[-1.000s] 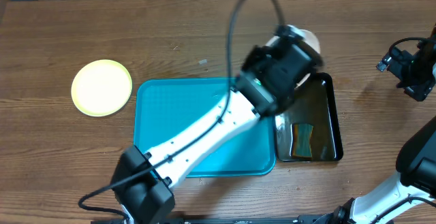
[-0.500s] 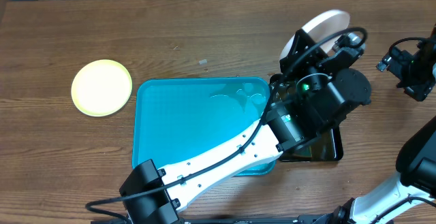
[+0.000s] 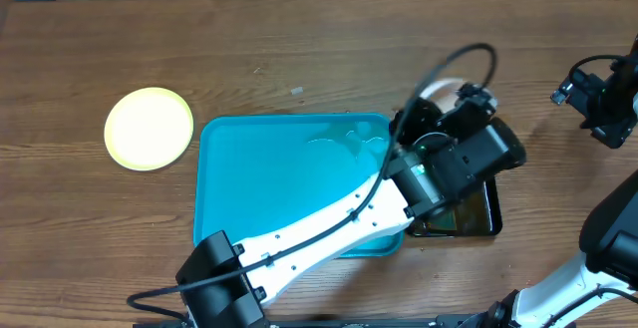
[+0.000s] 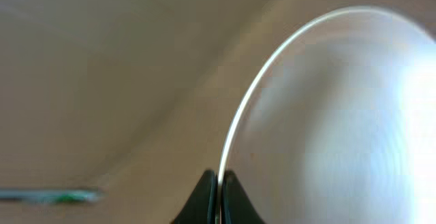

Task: Clean dirty plates on tray and stack at the side
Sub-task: 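Carry the white plate left and stack it on the yellow plate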

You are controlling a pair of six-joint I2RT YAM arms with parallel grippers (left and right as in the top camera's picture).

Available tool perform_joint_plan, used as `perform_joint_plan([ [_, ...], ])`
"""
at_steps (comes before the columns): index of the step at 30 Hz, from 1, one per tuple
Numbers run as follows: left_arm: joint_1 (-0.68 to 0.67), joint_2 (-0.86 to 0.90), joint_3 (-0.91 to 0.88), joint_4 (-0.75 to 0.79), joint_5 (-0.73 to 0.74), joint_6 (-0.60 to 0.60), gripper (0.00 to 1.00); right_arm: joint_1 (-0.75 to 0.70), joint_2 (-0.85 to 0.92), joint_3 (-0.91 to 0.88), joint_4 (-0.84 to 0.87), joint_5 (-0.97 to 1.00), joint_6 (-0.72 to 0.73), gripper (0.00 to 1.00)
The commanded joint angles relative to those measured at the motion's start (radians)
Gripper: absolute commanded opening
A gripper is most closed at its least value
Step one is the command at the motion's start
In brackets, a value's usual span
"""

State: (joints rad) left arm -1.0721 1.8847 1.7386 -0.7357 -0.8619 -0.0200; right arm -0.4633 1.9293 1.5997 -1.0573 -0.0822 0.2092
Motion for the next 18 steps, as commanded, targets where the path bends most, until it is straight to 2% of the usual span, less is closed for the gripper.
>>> perform_joint_plan([
  [1, 0.071, 0.006, -0.005, -0.027, 0.302, -0.364, 0.04, -0.002, -0.005, 0.017, 0.006, -0.008, 0.004, 1.0],
  [5, 0.183, -0.003, -0.002, -0.027, 0.512, -0.413, 0.04, -0.002, -0.005, 0.017, 0.006, -0.008, 0.004, 1.0],
  [7, 0.271, -0.005, -0.002, -0.032, 0.679, -0.433, 0.04, -0.002, -0.005, 0.017, 0.006, -0.008, 0.004, 1.0],
  [13, 0.608, -0.005, -0.002, -0.105, 1.1, -0.531, 0.04, -0.002, -0.005, 0.017, 0.006, -0.008, 0.004, 1.0],
  [16, 0.78, -0.005, -0.002, -0.154, 1.233, -0.529, 0.04, -0.002, -0.005, 0.017, 0.006, -0.008, 0.004, 1.0],
  [18, 0.896, -0.005, -0.002, -0.201, 1.267, -0.526, 0.04, -0.002, -0.005, 0.017, 0.006, -0.008, 0.004, 1.0],
])
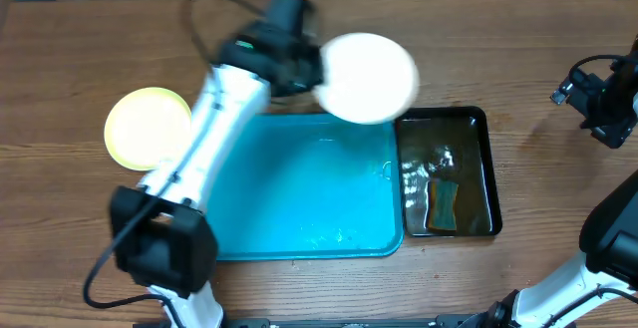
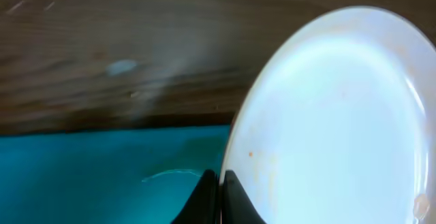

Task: Clean dirty plates on tray and stack at the side
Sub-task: 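Carry the white plate left and stack it on the yellow plate, then release the white plate and lift the left gripper off the stack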

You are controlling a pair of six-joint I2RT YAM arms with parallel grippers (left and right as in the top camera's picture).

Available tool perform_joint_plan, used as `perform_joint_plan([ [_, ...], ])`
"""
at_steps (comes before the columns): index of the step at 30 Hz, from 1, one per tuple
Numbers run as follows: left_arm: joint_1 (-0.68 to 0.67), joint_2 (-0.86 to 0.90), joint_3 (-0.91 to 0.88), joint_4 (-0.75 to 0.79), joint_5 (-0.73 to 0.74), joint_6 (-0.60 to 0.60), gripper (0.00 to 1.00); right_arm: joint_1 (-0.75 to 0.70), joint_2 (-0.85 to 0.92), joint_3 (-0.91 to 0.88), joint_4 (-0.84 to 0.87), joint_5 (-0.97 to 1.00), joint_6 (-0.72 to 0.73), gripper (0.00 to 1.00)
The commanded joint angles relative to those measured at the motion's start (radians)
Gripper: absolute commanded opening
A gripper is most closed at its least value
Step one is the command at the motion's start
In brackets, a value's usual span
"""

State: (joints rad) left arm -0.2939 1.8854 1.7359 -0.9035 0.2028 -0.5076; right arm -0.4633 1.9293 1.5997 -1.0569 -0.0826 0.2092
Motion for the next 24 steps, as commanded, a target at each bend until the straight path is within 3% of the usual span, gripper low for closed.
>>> perform_joint_plan([
  [1, 0.173, -0.006, 0.0, -0.062, 0.203, -0.038, 0.04, -0.002, -0.005, 0.017, 0.005, -0.008, 0.004, 1.0],
  [13, 0.764, -0.006, 0.0, -0.282, 0.098, 0.093, 0.04, -0.002, -0.005, 0.017, 0.005, -0.008, 0.004, 1.0],
  [19, 0.878, -0.006, -0.027, -0.273, 0.055, 0.116, 0.04, -0.002, -0.005, 0.017, 0.005, -0.008, 0.004, 1.0],
  [24, 0.883, -0.006, -0.085, -0.241, -0.106, 0.103, 0.04, -0.002, -0.005, 0.017, 0.005, -0.008, 0.004, 1.0],
])
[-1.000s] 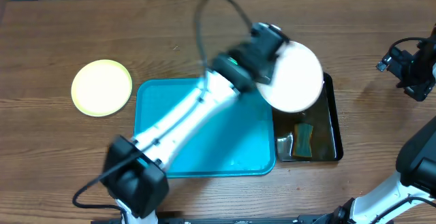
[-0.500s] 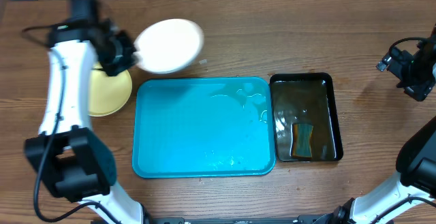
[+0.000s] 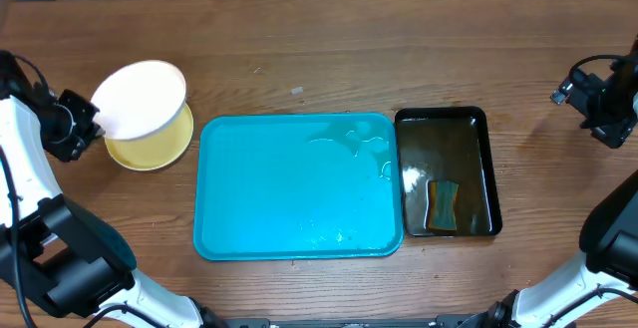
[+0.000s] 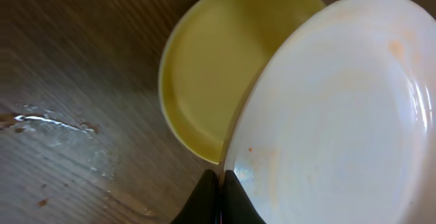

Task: Clean dirty plates on tray and stack at the side
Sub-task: 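Release the white plate and lift the left gripper off the stack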

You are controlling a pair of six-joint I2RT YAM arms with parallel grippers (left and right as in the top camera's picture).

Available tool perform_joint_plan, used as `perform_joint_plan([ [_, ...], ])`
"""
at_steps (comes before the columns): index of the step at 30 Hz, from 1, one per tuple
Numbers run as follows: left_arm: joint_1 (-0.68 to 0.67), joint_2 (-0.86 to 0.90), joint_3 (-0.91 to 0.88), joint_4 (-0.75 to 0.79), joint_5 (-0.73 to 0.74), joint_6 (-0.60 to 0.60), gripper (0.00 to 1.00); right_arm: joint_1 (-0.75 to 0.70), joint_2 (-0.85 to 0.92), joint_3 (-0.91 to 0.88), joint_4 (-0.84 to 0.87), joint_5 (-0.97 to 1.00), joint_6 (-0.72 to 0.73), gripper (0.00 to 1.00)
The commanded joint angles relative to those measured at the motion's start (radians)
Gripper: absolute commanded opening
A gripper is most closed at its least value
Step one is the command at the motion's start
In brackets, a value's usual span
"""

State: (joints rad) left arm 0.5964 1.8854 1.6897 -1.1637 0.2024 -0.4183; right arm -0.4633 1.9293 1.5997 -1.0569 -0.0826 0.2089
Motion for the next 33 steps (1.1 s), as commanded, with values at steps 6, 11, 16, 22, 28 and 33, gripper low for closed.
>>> perform_joint_plan([
  [6, -0.008, -0.006, -0.122, 0.098, -0.128, 0.014, 0.04, -0.002, -0.005, 0.017, 0.005, -0.008, 0.004, 1.0],
  [11, -0.008, -0.006, -0.159, 0.151, -0.136, 0.014, 0.04, -0.002, -0.005, 0.017, 0.005, -0.008, 0.004, 1.0],
  [16, -0.008, -0.006, -0.163, 0.19, -0.13, 0.013, 0.13, -0.002, -0.005, 0.017, 0.005, -0.008, 0.004, 1.0],
  [22, -0.008, -0.006, -0.163, 0.204, -0.016, 0.016, 0.82, -0.002, -0.005, 0.017, 0.005, -0.008, 0.004, 1.0],
  [28, -0.032, -0.006, -0.163, 0.224, 0.323, 0.173, 0.9, -0.002, -0.005, 0.017, 0.005, -0.008, 0.004, 1.0],
  [33, -0.114, -0.006, -0.163, 0.231, 0.373, 0.245, 0.97, -0.002, -0.005, 0.017, 0.005, -0.008, 0.005, 1.0],
])
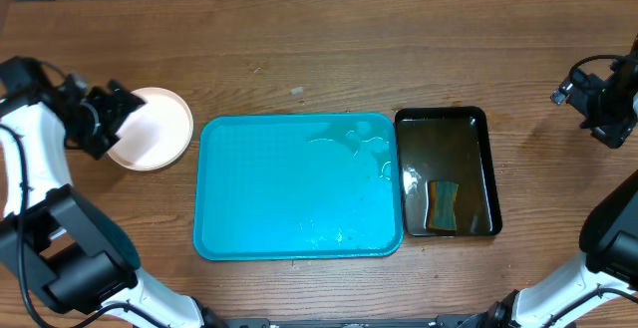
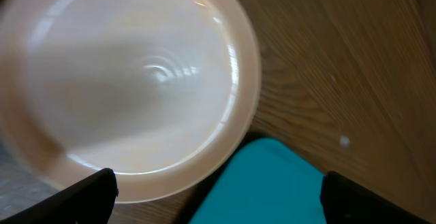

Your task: Clean dirty plates on tray and stack at the side

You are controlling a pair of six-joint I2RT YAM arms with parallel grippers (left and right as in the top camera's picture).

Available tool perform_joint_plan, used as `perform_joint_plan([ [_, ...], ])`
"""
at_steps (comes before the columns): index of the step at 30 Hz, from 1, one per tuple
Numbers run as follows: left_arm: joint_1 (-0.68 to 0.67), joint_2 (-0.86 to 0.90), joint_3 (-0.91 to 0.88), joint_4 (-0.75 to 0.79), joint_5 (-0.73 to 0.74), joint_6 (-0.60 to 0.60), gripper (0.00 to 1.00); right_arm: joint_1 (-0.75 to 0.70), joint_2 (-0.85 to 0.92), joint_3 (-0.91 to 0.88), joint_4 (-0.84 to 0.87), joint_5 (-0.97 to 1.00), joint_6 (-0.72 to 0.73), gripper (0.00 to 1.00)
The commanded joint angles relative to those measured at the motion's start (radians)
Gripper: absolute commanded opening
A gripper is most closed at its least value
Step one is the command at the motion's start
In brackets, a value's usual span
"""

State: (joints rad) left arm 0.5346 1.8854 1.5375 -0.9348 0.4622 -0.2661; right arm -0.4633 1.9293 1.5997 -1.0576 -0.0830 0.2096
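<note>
A white plate (image 1: 152,129) lies flat on the table just left of the teal tray (image 1: 289,198). Its face fills the left wrist view as the white plate (image 2: 129,81), with a corner of the tray (image 2: 272,183) below it. My left gripper (image 1: 108,112) hovers over the plate's left rim. In its own view the left gripper (image 2: 218,186) is open, fingers (image 2: 88,197) spread wide with nothing between them. No plate stands on the wet tray. My right gripper (image 1: 598,104) sits at the far right edge, away from everything.
A black basin (image 1: 488,168) of murky water with a sponge (image 1: 443,203) in it stands against the tray's right side. Brown wooden table (image 1: 329,59) extends behind the tray.
My left gripper has let go of the white plate, which now lies flat where the yellow plate showed. The gripper is open above it, and the yellow plate is covered.
My left gripper held the white plate on edge over the black basin. Then it held it above the tray's back edge, then tilted over the yellow plate at the left. Now the white plate rests there and the gripper is open.
</note>
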Motion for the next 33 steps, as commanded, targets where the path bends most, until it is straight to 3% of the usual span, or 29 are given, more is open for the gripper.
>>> perform_joint_plan([
  [1, -0.074, -0.006, -0.011, 0.002, 0.113, 0.111, 0.97, -0.002, -0.005, 0.017, 0.006, -0.007, 0.003, 1.0],
  [18, -0.479, -0.006, -0.011, 0.012, -0.027, 0.135, 1.0, -0.002, -0.005, 0.017, 0.006, -0.007, 0.003, 1.0],
  [33, -0.548, -0.006, -0.011, 0.012, -0.028, 0.135, 1.0, -0.002, -0.005, 0.017, 0.006, -0.007, 0.003, 1.0],
])
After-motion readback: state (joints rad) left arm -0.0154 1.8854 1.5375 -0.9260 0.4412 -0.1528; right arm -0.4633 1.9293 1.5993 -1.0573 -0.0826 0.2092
